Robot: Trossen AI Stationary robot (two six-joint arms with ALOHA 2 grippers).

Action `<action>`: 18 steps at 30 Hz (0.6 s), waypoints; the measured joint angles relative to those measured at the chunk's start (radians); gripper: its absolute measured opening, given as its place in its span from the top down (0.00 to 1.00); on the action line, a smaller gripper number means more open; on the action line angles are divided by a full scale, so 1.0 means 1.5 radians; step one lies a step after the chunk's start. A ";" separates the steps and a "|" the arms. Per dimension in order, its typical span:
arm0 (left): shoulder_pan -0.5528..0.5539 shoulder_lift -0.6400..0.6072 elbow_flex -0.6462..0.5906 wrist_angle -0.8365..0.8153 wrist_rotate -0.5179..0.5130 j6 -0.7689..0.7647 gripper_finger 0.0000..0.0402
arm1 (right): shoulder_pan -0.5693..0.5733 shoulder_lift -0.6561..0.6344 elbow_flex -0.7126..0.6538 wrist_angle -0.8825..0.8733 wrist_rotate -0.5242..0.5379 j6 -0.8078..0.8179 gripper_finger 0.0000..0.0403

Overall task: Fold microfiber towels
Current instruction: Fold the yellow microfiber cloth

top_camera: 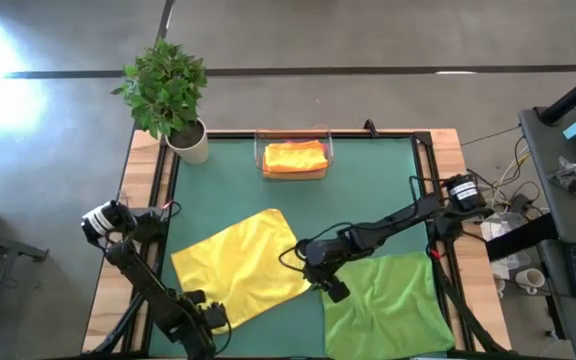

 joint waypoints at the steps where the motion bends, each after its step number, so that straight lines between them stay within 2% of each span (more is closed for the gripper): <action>1: 0.000 -0.002 -0.001 -0.001 0.000 0.000 1.00 | 0.000 0.004 0.008 -0.010 0.009 -0.008 0.54; 4: 0.002 -0.008 -0.002 -0.002 0.002 0.000 1.00 | -0.002 0.021 0.028 -0.069 0.038 -0.038 0.54; 7: 0.002 -0.009 -0.003 0.000 0.003 0.000 1.00 | -0.003 0.035 0.043 -0.115 0.032 -0.044 0.56; 12: 0.002 -0.009 -0.005 0.001 0.003 0.001 1.00 | -0.004 0.058 0.048 -0.111 0.034 -0.049 0.61; 15: 0.002 -0.010 -0.005 -0.001 0.004 0.001 1.00 | -0.004 0.069 0.058 -0.111 0.034 -0.036 0.66; 18: 0.002 -0.012 -0.005 -0.010 0.007 0.002 1.00 | -0.004 0.069 0.066 -0.118 0.035 -0.026 0.75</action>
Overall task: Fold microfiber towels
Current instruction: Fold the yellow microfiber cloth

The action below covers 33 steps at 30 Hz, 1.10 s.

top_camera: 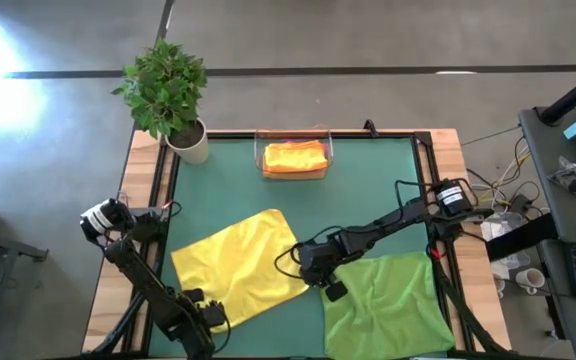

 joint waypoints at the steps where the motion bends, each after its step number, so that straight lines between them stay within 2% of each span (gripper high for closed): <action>1: 0.000 -0.002 0.000 0.001 0.001 0.004 1.00 | 0.000 0.000 0.002 -0.002 0.000 0.000 0.79; 4: 0.000 -0.006 0.003 0.002 0.006 0.016 1.00 | 0.000 -0.003 0.002 -0.016 0.012 0.011 0.93; 6: 0.000 -0.013 0.004 0.002 0.008 0.023 1.00 | 0.000 -0.010 0.002 -0.022 0.016 0.031 0.96; 12: 0.001 -0.049 0.005 0.003 0.017 0.016 1.00 | 0.003 -0.043 0.020 -0.099 0.012 0.138 0.98; 19: 0.004 -0.108 0.021 0.003 0.028 0.015 1.00 | 0.026 -0.074 0.118 -0.212 0.011 0.227 0.98; 25: 0.005 -0.169 0.037 0.002 0.031 -0.053 1.00 | 0.045 -0.073 0.210 -0.315 0.013 0.294 0.98; 29: 0.004 -0.198 0.042 -0.006 0.031 -0.086 1.00 | 0.055 -0.072 0.236 -0.338 0.071 0.316 0.98; 33: 0.004 -0.201 0.042 -0.112 0.030 -0.090 1.00 | 0.037 -0.066 0.231 -0.334 0.169 0.315 0.98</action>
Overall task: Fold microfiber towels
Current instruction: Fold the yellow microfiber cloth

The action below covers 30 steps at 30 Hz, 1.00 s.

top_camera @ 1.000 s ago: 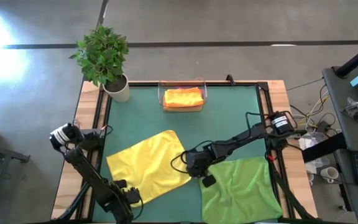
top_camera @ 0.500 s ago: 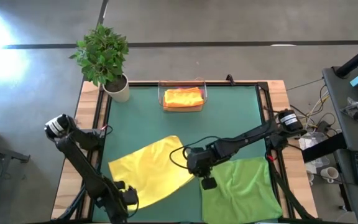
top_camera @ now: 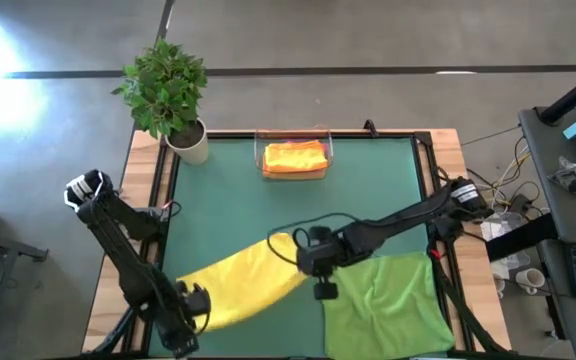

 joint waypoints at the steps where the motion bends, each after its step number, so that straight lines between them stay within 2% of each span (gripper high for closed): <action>1: 0.000 0.000 0.000 -0.034 0.000 -0.001 1.00 | -0.009 0.003 0.000 0.006 0.020 0.000 0.98; 5: 0.001 0.004 -0.004 -0.132 -0.004 -0.004 1.00 | -0.048 0.035 -0.001 0.041 0.053 0.006 0.98; 9: 0.005 0.004 -0.030 -0.171 -0.004 -0.039 1.00 | -0.069 0.078 -0.001 0.073 0.059 0.007 0.98; 16: 0.019 0.009 -0.088 -0.163 -0.003 -0.054 1.00 | -0.094 0.133 -0.002 0.087 0.094 0.018 0.98; 30: 0.031 0.009 -0.142 -0.164 0.000 -0.068 1.00 | -0.126 0.138 -0.001 0.131 0.111 0.020 0.98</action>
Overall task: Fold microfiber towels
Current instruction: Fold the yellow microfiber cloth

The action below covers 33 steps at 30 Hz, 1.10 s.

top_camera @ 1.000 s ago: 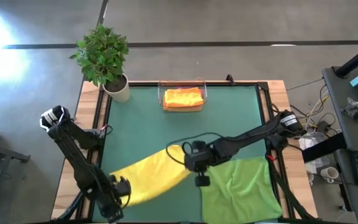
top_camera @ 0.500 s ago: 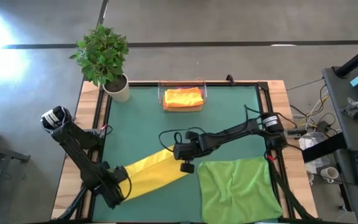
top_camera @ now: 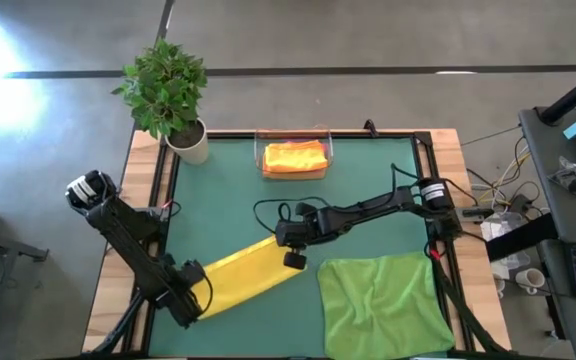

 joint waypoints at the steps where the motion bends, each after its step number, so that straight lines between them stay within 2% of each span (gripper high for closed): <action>1: 0.000 0.000 -0.003 0.000 0.000 0.000 1.00 | -0.001 0.001 0.000 -0.002 0.000 -0.001 0.98; 11: 0.000 0.000 -0.008 0.000 -0.003 0.002 0.97 | -0.001 0.013 -0.001 0.015 0.000 -0.003 0.97; 20: 0.000 0.000 -0.008 -0.002 -0.001 0.004 0.72 | -0.009 0.003 -0.001 0.015 0.016 -0.009 0.79; 25: 0.004 -0.009 -0.003 -0.003 0.091 0.000 0.60 | -0.014 -0.043 0.034 -0.093 0.015 -0.007 0.71; 27: 0.003 -0.013 0.008 0.001 0.099 0.000 0.59 | -0.014 -0.070 0.047 -0.118 0.015 0.002 0.69; 30: 0.002 -0.021 0.022 0.029 0.043 0.015 0.59 | -0.007 -0.105 0.047 -0.122 -0.012 0.030 0.67; 33: 0.000 -0.030 0.018 0.106 -0.075 0.038 0.61 | 0.000 -0.115 0.046 -0.120 -0.080 0.061 0.67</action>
